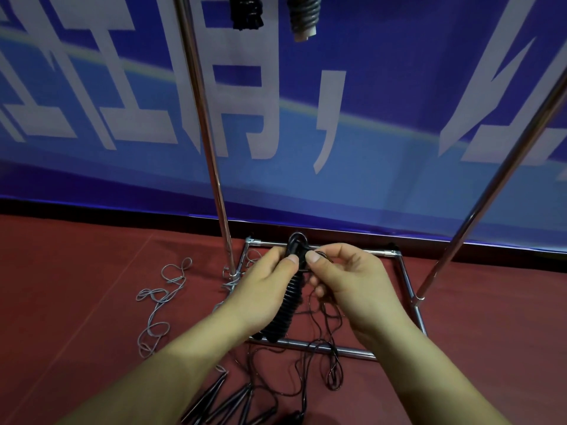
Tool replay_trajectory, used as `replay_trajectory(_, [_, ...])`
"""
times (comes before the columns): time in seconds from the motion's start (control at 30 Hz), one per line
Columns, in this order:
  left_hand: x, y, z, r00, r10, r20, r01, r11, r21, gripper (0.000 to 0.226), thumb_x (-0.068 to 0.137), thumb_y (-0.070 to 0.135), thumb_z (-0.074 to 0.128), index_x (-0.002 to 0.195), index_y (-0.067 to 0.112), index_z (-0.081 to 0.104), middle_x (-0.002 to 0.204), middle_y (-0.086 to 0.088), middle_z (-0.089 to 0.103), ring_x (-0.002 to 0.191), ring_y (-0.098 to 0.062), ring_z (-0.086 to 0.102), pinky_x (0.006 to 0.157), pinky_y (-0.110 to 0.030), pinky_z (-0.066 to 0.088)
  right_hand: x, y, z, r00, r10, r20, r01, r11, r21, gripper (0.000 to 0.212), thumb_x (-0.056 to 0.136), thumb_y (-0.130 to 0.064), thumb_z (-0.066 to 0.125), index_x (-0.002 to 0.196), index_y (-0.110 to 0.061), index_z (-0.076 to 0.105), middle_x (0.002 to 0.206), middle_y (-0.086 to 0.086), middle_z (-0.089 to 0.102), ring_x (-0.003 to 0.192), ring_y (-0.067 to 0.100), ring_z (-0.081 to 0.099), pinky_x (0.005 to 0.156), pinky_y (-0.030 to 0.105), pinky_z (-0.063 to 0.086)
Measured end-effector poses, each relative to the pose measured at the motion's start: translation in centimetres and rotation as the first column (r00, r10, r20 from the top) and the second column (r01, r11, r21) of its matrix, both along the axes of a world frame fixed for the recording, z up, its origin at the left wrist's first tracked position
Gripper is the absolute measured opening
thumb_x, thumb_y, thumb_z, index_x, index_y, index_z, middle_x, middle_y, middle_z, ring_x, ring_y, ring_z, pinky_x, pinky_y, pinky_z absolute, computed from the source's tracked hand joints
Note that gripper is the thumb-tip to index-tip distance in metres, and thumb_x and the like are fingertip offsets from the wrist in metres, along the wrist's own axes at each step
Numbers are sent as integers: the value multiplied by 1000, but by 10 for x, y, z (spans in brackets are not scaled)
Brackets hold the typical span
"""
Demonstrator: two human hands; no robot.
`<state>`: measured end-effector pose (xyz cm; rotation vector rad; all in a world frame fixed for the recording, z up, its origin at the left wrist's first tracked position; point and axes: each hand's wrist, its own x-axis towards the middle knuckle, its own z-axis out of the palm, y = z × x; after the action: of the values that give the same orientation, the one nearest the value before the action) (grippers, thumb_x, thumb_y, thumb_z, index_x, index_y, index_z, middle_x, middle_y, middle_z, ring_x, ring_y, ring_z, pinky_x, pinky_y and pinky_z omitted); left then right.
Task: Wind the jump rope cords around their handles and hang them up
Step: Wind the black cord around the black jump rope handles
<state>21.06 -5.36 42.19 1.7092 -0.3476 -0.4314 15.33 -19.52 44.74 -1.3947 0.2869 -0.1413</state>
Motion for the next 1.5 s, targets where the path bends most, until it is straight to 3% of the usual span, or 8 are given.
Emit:
replay_trajectory(0.13, [1,3,-1,996,21,86,-37,982,185,49,79,71,36,102,37,63,96,4,72,97,-22,67,94,-57,50,-2,-2,1,999,38,37,-35,996,-78,17,98,-12,59,97,-14,75,69,8,67,60,15,60,57,21,50])
replay_trajectory(0.27, [-3,4,2,988,-2,156,-36,971,235,42,88,65,33,102,36,61,94,7,70,94,-17,65,92,-55,50,-5,-8,6,993,112,45,-104,983,-151,25,101,-8,53,103,-19,74,72,8,69,64,15,63,63,22,54])
replay_trajectory(0.4, [-8,4,5,971,-71,228,5,961,278,46,91,65,28,105,32,58,96,5,69,95,-18,64,90,-55,49,-4,-10,6,993,61,102,-37,974,-222,20,97,-7,59,99,-16,76,70,7,70,61,14,63,64,23,55])
replay_trajectory(0.57, [-11,4,6,956,-108,273,30,960,278,45,94,59,28,102,25,56,90,-3,66,87,-23,61,84,-55,49,-3,-13,5,997,13,81,-8,998,-59,10,88,-13,70,89,-4,75,67,8,68,59,15,60,61,25,54])
replay_trajectory(0.73, [-9,6,4,945,-110,309,17,957,291,44,94,60,27,103,28,56,84,-3,63,81,-24,60,79,-57,49,-2,-11,1,998,-23,61,29,993,-111,26,71,-35,77,82,-11,76,64,6,62,57,14,52,55,25,47])
replay_trajectory(0.97, [-10,8,5,929,-81,362,-30,957,289,34,96,53,31,104,34,58,77,-1,64,75,-20,61,75,-53,50,0,-10,0,999,39,4,-39,999,-2,32,70,-34,77,100,-20,77,87,4,69,68,12,54,59,26,46])
replay_trajectory(1.2, [-12,12,11,939,-125,321,30,958,284,34,97,51,32,102,32,60,79,-9,65,75,-28,62,74,-55,50,-1,-9,1,986,156,-61,-143,974,175,34,77,-23,71,110,-16,75,89,-1,68,59,4,53,59,27,40])
replay_trajectory(1.5, [-15,11,6,930,-185,318,69,937,344,39,97,53,30,96,25,57,78,-6,65,72,-24,61,73,-54,49,0,-10,0,974,218,-56,-184,916,357,29,69,-13,73,98,-14,78,92,12,56,69,14,56,53,23,45])
